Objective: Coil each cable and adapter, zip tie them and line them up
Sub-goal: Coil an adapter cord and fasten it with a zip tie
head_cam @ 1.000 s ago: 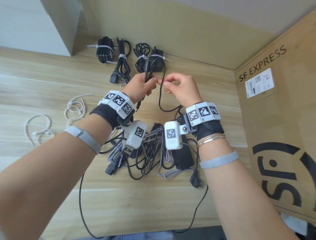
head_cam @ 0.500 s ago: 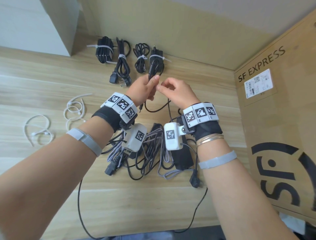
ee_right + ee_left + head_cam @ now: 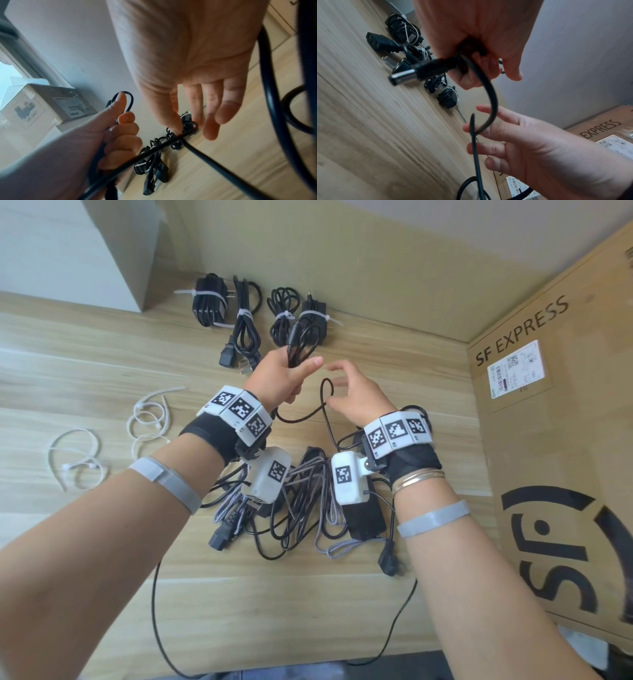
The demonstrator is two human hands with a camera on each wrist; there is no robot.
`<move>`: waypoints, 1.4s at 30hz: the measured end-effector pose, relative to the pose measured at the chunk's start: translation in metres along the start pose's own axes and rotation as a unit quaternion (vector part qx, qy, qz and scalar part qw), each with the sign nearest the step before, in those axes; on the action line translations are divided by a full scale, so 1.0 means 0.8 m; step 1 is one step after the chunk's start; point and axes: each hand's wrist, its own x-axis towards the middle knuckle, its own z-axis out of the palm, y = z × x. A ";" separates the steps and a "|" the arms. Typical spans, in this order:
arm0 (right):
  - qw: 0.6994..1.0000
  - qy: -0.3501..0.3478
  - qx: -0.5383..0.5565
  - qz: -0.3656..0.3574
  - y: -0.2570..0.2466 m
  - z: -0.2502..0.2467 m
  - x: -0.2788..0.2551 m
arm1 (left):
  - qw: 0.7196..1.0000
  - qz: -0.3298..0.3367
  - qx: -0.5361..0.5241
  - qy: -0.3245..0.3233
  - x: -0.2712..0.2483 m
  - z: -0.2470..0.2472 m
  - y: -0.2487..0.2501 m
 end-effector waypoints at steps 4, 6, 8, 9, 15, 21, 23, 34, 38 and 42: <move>1.000 0.010 0.004 -0.014 -0.001 0.004 0.000 | 1.000 -0.004 0.020 -0.014 -0.001 -0.002 -0.001; 0.999 0.035 0.026 -0.013 -0.002 0.000 0.000 | 0.997 -0.014 0.057 -0.047 -0.004 -0.002 0.001; 0.997 0.048 0.064 -0.001 -0.005 -0.008 0.000 | 0.987 -0.034 0.122 -0.102 -0.009 0.002 0.003; 0.996 0.051 0.078 0.005 -0.007 -0.011 0.000 | 0.979 -0.044 0.156 -0.126 -0.012 0.005 0.004; 0.985 0.046 0.162 0.025 -0.013 -0.016 0.002 | 0.966 -0.036 0.225 -0.120 -0.014 0.016 0.007; 0.974 0.059 0.219 0.005 -0.013 -0.017 -0.005 | 0.962 -0.007 0.198 -0.186 -0.014 0.012 0.003; 0.976 0.042 0.213 -0.008 -0.011 -0.021 -0.008 | 0.976 -0.019 0.131 -0.171 -0.013 0.012 -0.002; 0.979 -0.176 0.099 -0.017 0.001 -0.032 -0.031 | 0.995 -0.080 -0.055 0.009 0.001 -0.004 -0.018; 0.985 -0.117 0.124 -0.020 0.006 -0.020 -0.024 | 0.991 -0.027 0.100 -0.079 -0.011 -0.003 -0.011; 0.992 0.005 0.123 -0.028 0.000 -0.018 -0.017 | 0.973 -0.027 0.146 -0.177 -0.021 0.013 0.002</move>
